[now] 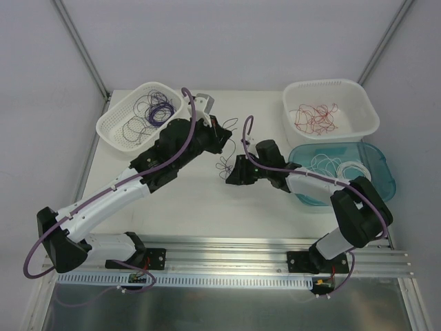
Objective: Untangle the cables
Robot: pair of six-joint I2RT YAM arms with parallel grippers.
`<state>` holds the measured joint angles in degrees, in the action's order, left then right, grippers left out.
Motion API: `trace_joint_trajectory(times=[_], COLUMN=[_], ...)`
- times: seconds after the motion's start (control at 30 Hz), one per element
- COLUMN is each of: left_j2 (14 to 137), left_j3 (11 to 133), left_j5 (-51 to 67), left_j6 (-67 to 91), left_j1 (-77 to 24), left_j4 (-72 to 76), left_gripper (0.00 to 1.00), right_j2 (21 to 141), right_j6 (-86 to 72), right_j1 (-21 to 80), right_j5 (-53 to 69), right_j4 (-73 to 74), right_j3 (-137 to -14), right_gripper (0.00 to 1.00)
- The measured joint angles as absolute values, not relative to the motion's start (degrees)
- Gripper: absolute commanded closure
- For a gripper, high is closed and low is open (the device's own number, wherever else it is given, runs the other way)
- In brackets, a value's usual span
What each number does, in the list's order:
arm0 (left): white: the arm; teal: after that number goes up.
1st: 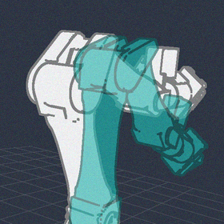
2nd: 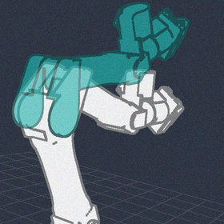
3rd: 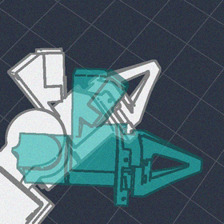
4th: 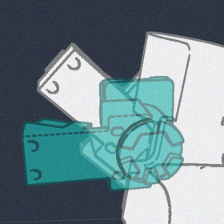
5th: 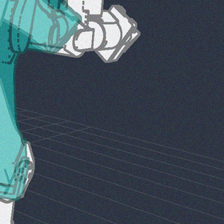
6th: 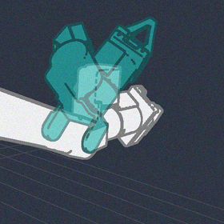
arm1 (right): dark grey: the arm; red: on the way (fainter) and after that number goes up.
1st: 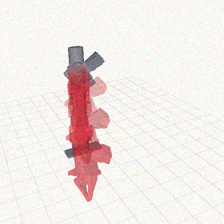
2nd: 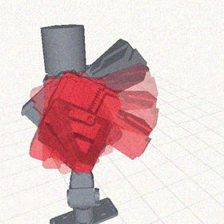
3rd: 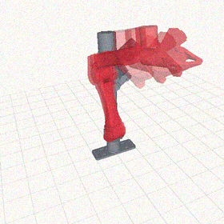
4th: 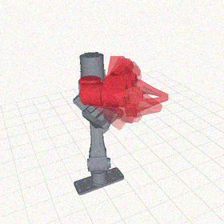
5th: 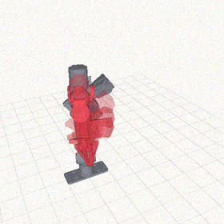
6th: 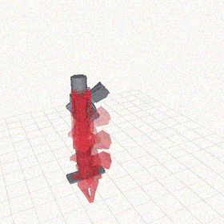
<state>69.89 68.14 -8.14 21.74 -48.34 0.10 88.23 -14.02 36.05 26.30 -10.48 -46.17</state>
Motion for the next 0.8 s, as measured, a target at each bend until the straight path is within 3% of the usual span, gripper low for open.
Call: trace_joint_trajectory(times=[0.07, 0.17, 0.8], left_j2=[69.87, 69.87, 72.1], left_j3=[68.64, 70.57, 86.67], left_j5=[-9.67, -12.71, -16.93], left_j6=[21.37, 19.59, 12.56], left_j1=[-48.34, -47.48, -9.41], left_j4=[-0.36, -2.72, -12.34], left_gripper=[1.0, 1.0, 1.0], right_j2=[88.53, 88.55, 73.23], right_j6=[-13.78, -13.32, -11.77], right_j1=[36.25, 36.25, 28.77], right_j5=[26.13, 25.54, 20.23], right_j4=[-10.61, -10.37, -1.17], right_j3=[-46.17, -46.04, -32.36], right_gripper=[0.92, 0.99, 0.99])
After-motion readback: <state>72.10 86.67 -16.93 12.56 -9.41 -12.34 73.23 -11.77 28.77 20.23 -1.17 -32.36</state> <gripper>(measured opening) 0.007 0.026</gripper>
